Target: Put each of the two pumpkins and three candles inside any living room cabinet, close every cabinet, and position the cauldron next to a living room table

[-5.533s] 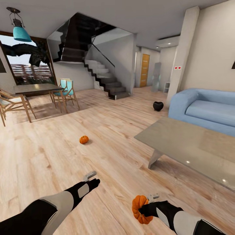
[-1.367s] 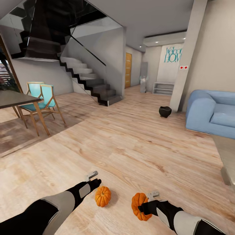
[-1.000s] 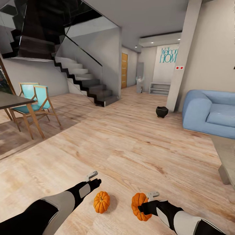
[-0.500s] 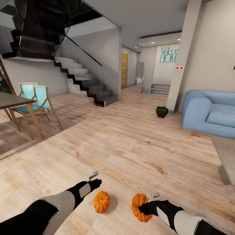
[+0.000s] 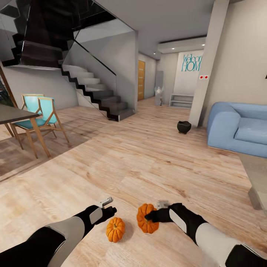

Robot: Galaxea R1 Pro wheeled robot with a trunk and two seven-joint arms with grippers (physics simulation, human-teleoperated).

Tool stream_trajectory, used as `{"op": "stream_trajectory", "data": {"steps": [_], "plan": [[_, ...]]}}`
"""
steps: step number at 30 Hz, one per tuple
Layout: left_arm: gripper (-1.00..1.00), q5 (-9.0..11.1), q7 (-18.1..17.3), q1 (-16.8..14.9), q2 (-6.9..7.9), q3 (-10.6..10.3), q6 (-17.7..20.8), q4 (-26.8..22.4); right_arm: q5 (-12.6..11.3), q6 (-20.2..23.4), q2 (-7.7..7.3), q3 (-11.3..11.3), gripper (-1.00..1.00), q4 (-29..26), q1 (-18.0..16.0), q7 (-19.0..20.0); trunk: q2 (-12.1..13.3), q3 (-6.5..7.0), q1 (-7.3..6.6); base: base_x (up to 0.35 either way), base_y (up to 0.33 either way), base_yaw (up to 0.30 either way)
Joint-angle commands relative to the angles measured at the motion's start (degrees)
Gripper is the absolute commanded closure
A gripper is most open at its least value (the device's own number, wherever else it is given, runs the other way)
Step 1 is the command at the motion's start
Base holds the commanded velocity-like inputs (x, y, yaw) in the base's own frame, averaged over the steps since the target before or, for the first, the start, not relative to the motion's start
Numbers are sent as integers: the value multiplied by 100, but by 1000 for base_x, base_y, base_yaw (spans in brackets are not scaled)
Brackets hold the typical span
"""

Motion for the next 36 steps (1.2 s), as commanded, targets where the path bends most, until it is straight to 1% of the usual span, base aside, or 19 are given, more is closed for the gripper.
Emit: {"op": "stream_trajectory", "data": {"steps": [1, 3, 4, 5, 7, 11, 12, 13, 14, 16, 19, 21, 22, 24, 25, 32, 36], "plan": [[-100, 57, 3, -7, 0, -49, 17, 6, 21, 239, -33, -304, 100, -230, -14, 18, -2, -6, -1, 0, 0, 0], [-100, 55, -16, -7, 2, -52, 21, 5, 55, 614, -66, -981, 100, -613, -26, 2, -2, -6, -1, 0, 0, 0], [-100, 54, -26, -7, 2, -57, 23, 6, 74, 888, -77, -1353, 100, -868, -33, -6, -2, -6, -1, 0, 0, 0], [-100, 54, -30, -7, 3, -63, 16, 6, 81, 1064, -81, -1505, 100, -1043, -49, -13, -2, -6, -1, 0, 0, 0], [-100, 51, -39, -7, 3, -69, 0, 7, 90, 1415, -102, -1699, 100, -1431, -144, -22, -2, -6, -1, 0, 0, 0], [-100, 48, -44, -7, 3, -76, -69, 7, 90, 1756, -150, -1777, 100, -1791, -363, -21, -2, -6, -1, 0, 0, 0], [-100, 47, -45, -7, 3, -78, -162, 10, 88, 1860, -164, -1787, 100, -1860, -443, -18, -2, -6, -1, 0, 0, 0], [-100, 45, -51, -7, 3, -80, -455, 18, 80, 2069, -184, -1827, 100, -1952, -626, -12, -2, -6, -1, 0, 0, 0], [-100, 45, -54, -7, 3, -80, -497, 19, 79, 2093, -186, -1851, 100, -1962, -652, -10, -2, -6, -1, 0, 0, 0], [-100, 45, -83, -7, 3, -80, -594, 22, 71, 2154, -190, -2019, 100, -1988, -717, -6, -2, -6, -1, 0, 0, 0], [-100, 45, -239, -7, 3, -81, -639, 24, 62, 2192, -190, -2352, 100, -2077, -764, 0, -2, -6, -1, 0, 0, 0], [-100, 45, -376, -7, 6, -81, -645, 24, 60, 2200, -187, -2437, 100, -2155, -772, 1, -2, -6, -1, 0, 0, 0], [-100, 45, -534, -7, 9, -77, -641, 24, 60, 2204, -186, -2481, 100, -2221, -777, 3, -2, -6, -1, 0, 0, 0], [-100, 41, -803, -7, 31, -68, -511, 20, 54, 2214, -177, -2502, 100, -2309, -781, 12, -5, -51, 4, 0, 0, 0], [-100, 42, -847, -7, 59, -63, -396, 19, 53, 2215, -174, -2497, 100, -2321, -781, 13, -6, -73, 7, 0, 0, 0], [-100, 45, -906, -13, 131, -55, 533, -6, 65, 2209, -159, -2442, 100, -2342, -779, 13, -16, -228, 25, 0, 0, 0], [-100, 45, -830, -14, 135, -56, 601, -2, 82, 2209, -158, -2444, 100, -2342, -758, 12, -21, -317, 35, 0, 0, 0]]}}
